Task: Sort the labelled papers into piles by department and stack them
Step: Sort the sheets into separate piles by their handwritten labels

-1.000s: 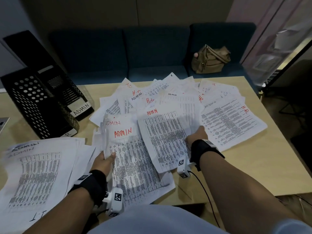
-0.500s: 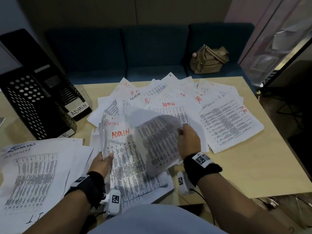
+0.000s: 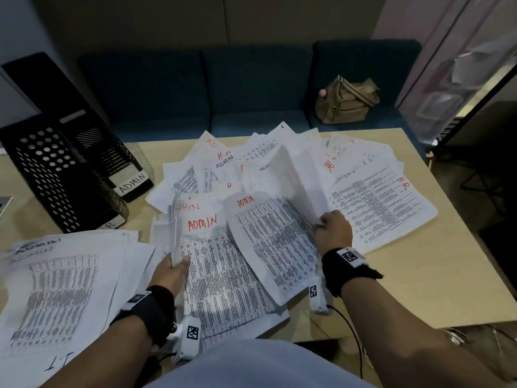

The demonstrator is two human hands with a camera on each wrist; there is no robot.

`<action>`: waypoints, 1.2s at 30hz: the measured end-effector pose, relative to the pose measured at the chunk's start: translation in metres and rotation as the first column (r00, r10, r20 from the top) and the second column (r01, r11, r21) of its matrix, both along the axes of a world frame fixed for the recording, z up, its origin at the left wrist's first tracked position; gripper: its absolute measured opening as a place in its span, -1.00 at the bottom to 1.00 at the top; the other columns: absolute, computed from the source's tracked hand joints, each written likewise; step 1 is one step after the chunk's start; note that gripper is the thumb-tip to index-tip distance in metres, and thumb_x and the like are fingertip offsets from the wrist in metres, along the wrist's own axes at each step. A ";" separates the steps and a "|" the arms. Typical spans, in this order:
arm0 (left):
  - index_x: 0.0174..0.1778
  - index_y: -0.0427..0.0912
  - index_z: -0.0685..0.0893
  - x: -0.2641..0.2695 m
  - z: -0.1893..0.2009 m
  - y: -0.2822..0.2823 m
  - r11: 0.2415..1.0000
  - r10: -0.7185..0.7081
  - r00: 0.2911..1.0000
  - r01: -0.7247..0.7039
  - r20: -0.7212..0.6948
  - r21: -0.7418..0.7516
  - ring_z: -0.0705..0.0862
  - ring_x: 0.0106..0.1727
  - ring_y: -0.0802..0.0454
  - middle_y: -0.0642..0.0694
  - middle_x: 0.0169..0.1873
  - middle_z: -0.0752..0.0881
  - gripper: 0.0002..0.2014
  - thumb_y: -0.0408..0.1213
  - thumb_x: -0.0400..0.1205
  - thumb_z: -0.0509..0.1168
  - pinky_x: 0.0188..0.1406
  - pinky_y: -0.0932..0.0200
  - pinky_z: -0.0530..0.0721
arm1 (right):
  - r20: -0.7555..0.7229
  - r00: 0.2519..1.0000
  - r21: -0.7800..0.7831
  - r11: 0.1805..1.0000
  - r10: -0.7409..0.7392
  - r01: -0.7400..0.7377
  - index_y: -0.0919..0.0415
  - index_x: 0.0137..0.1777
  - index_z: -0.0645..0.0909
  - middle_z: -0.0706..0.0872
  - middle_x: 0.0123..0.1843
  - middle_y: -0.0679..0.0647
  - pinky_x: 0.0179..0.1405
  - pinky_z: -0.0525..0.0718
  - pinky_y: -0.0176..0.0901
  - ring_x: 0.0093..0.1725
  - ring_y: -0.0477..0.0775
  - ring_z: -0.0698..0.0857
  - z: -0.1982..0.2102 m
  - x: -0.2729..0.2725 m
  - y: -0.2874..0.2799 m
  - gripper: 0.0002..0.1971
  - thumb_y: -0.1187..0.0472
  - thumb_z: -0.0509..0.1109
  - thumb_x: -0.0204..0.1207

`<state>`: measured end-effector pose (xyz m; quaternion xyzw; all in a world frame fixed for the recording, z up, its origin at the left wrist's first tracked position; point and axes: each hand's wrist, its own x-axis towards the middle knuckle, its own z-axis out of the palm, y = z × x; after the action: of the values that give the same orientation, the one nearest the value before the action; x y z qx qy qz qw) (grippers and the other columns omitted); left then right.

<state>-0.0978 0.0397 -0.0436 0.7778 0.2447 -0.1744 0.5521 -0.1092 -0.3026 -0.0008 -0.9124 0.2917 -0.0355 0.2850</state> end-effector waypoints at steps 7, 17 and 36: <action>0.31 -0.13 0.60 -0.003 0.010 -0.002 0.998 0.037 0.999 -0.036 0.018 -0.052 0.67 0.15 -0.15 -0.16 0.13 0.72 -0.68 -0.14 0.66 0.31 0.23 0.06 0.56 | 0.527 0.837 0.344 0.938 -0.147 -0.052 0.06 -0.05 0.53 0.67 -0.32 -0.05 -0.39 0.48 -0.18 -0.32 -0.07 0.60 0.068 -0.001 0.010 -0.77 0.40 0.40 0.43; 0.58 -0.13 0.36 -0.004 0.037 -0.015 0.970 0.096 0.995 -0.098 -0.017 -0.225 0.36 0.56 -0.13 -0.12 0.55 0.40 -0.31 0.25 0.64 0.06 0.37 0.11 0.30 | 0.106 0.978 0.352 0.914 0.177 -0.203 0.11 -0.28 0.34 0.40 -0.33 0.06 -0.24 0.31 -0.19 -0.20 0.06 0.40 -0.014 -0.014 0.076 -0.77 0.19 0.22 0.62; 0.11 -0.14 0.63 0.025 0.128 0.140 0.983 0.175 0.969 -0.181 0.175 0.017 0.70 0.09 -0.12 -0.19 0.11 0.73 -0.73 -0.41 0.51 0.41 0.29 -0.07 0.59 | -0.008 0.938 0.425 0.850 0.347 -0.311 0.29 0.13 0.55 0.69 -0.13 0.22 -0.16 0.66 0.00 -0.17 0.22 0.70 -0.018 0.002 0.143 -0.67 0.04 0.40 0.56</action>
<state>-0.0724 0.1797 0.0843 0.7738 0.2675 -0.0522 0.5719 -0.1069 -0.1592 -0.0191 -0.8671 0.1438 0.1159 0.4626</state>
